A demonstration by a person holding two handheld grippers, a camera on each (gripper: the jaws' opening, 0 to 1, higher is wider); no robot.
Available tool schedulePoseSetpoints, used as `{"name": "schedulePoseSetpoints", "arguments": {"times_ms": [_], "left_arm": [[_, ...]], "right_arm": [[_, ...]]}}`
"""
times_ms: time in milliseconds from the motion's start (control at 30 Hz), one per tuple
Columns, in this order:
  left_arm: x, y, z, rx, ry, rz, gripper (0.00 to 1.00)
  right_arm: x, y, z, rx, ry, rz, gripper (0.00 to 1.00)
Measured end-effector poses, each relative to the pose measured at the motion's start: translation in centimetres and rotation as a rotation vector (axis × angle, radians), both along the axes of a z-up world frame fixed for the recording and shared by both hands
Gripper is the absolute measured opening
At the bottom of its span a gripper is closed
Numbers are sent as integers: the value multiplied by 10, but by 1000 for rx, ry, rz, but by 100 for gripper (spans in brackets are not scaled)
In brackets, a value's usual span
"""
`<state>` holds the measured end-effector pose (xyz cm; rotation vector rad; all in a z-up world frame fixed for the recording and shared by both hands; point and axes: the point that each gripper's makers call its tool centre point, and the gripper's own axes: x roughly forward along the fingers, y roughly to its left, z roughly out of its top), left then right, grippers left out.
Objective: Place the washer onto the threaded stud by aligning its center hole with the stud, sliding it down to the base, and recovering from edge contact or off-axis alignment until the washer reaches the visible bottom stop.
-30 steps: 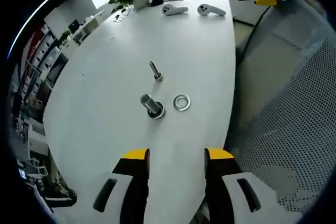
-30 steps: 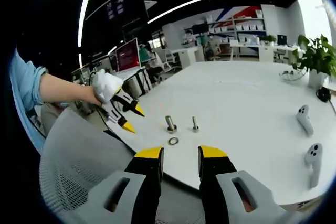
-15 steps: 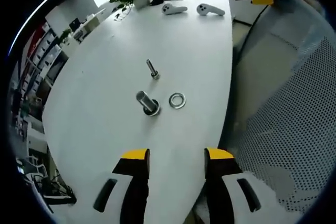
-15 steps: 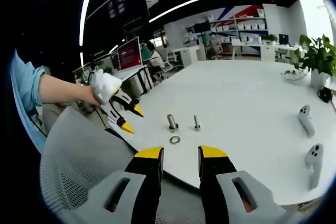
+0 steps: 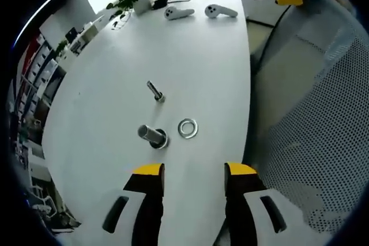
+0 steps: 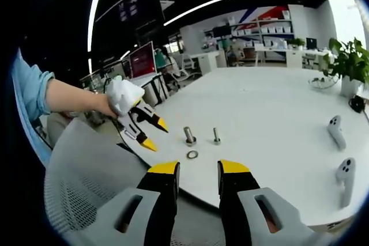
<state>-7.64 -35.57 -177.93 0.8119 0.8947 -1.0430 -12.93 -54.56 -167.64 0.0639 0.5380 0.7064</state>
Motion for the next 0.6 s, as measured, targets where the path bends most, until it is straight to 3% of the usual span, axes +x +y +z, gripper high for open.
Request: {"name": "schedulePoseSetpoints", "arguments": {"times_ms": [433, 600], "left_arm": [[11, -33, -29, -46, 77, -8, 39], [15, -36, -46, 1, 81, -47, 38]], "right_arm": [[-1, 2, 0, 0, 2, 10, 28], [0, 0, 1, 6, -1, -4, 28]]}}
